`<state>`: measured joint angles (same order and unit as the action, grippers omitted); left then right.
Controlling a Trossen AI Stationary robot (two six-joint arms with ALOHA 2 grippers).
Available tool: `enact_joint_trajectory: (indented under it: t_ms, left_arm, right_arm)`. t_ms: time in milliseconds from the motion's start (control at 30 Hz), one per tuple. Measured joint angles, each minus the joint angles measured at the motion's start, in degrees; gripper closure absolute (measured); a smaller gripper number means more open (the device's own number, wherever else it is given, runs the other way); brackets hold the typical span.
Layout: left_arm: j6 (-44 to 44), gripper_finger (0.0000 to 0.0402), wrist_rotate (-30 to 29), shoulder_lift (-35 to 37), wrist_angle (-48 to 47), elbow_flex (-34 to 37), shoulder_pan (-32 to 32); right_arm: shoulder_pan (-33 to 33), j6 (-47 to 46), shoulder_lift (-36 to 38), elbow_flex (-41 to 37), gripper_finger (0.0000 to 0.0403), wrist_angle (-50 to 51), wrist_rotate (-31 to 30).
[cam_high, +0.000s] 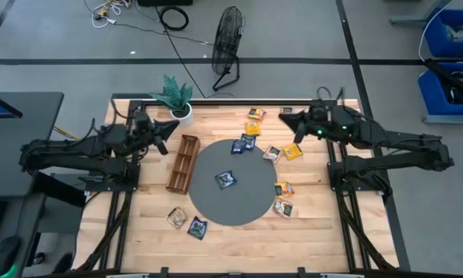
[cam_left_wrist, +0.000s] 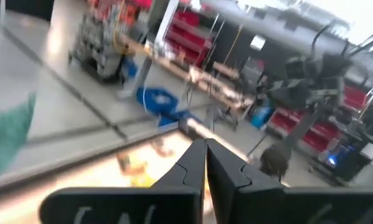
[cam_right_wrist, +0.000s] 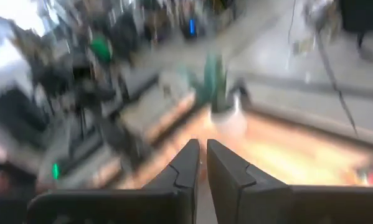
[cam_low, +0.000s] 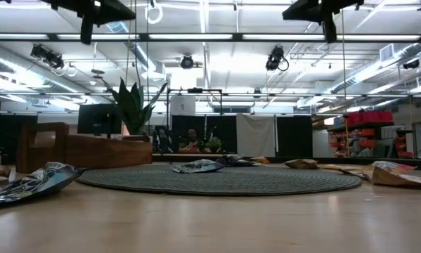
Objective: Pick & Place Tea
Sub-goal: Put the brown tea bag into the top section of the wooden organizer
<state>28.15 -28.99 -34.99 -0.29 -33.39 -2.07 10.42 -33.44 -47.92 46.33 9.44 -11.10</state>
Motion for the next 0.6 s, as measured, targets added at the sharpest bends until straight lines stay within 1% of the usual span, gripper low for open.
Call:
enact_joint_trajectory:
  t_ms: [67,167,267,333,400,433,533,600]
  left_arm:
    - [2.2,0.0375,4.0,-0.47,-3.73,0.0,-0.1]
    - [2.83,0.0373,11.48,-0.81,-8.14,0.0,0.17]
    - [2.73,0.0372,20.18,-1.41,-9.36,-0.02,1.15]
    - [1.58,0.037,27.99,-1.57,-9.92,-0.02,2.19]
    - [1.41,0.0364,35.89,-1.9,-9.94,-0.07,3.83]
    - [1.4,0.0359,38.71,-1.97,-11.02,-0.07,4.88]
    - [0.46,0.0343,42.51,-2.93,-14.36,-0.07,8.8]
    - [-3.48,0.0333,44.98,-3.7,-18.15,-0.04,11.79]
  right_arm:
    - [0.0,0.49,-1.9,1.19,0.0364,5.83,3.55]
    - [-0.02,0.35,-4.25,2.37,0.0362,13.42,8.61]
    - [-0.02,-1.8,-6.15,2.47,0.0347,16.57,14.01]
    - [-0.02,-2.34,-7.57,2.47,0.0333,17.1,17.07]
    - [-0.04,-2.31,-8.79,2.47,0.0319,17.73,18.25]
    - [-0.16,-2.31,-9.35,2.47,0.0312,17.67,18.21]
    - [-0.2,-2.13,-11.07,2.47,0.0295,17.72,17.59]
    - [-0.2,-2.11,-12.05,2.47,0.0286,17.67,17.6]
